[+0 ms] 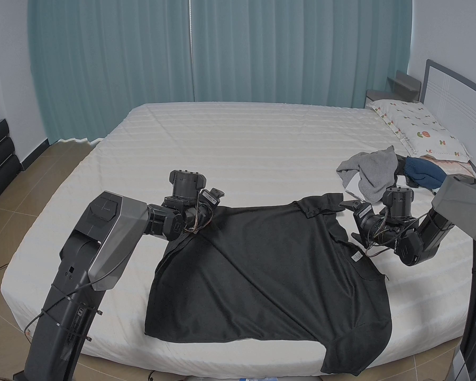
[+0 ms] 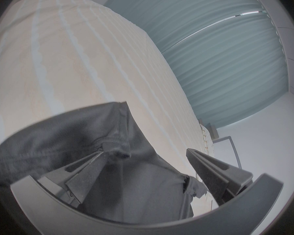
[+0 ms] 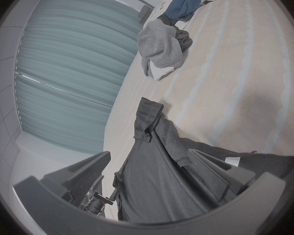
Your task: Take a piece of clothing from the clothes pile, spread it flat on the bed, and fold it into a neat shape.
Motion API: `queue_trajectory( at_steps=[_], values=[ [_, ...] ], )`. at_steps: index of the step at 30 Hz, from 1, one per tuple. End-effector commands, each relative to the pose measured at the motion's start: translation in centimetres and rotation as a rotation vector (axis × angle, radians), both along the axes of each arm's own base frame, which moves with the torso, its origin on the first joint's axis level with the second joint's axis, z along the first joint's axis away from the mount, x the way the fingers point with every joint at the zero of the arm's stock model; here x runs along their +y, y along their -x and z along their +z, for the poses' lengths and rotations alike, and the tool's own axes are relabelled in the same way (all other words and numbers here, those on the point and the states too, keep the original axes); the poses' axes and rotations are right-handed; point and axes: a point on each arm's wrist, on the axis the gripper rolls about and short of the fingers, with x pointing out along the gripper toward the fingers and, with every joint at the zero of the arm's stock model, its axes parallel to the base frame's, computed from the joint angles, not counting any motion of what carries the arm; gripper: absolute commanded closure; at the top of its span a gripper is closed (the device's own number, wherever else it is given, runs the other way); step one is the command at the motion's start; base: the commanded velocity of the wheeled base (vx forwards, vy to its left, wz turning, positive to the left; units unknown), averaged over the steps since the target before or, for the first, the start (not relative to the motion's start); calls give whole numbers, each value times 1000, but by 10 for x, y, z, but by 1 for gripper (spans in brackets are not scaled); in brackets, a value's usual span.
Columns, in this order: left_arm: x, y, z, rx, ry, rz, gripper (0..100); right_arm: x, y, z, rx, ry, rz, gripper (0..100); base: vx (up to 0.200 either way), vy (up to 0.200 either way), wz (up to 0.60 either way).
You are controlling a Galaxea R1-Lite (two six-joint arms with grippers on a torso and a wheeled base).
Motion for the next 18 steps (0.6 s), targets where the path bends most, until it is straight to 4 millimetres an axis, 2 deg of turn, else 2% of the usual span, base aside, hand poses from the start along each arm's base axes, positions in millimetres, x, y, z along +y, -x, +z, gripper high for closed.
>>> queue_trajectory(
  at_steps=[1, 6, 8, 10, 13, 14, 18],
  values=[
    [27, -9, -4, -4, -5, 63, 0, 0, 0, -3, 6, 2, 1, 0, 0, 0, 0],
    [59, -18, 1, -48, -6, 142, 0, 0, 0, -2, 4, 4, 0, 0, 0, 0, 0],
    [80, -23, 5, -70, -1, 182, 0, 0, 0, -2, 5, 4, 0, 0, 0, 0, 0],
    [93, -25, 8, -81, 0, 208, 0, 0, 0, -2, -1, 4, 1, 0, 0, 0, 0],
    [105, -26, 9, -86, 0, 230, 0, 0, 0, -1, -12, 3, -1, 0, 0, 0, 0],
    [118, -28, 12, -99, 2, 253, 0, 0, 1, -1, -22, 6, 1, 0, 0, 0, 0],
    [130, -29, 15, -110, 4, 275, 0, -1, 3, -2, -28, 19, 7, 0, 0, 0, 0]
  ],
)
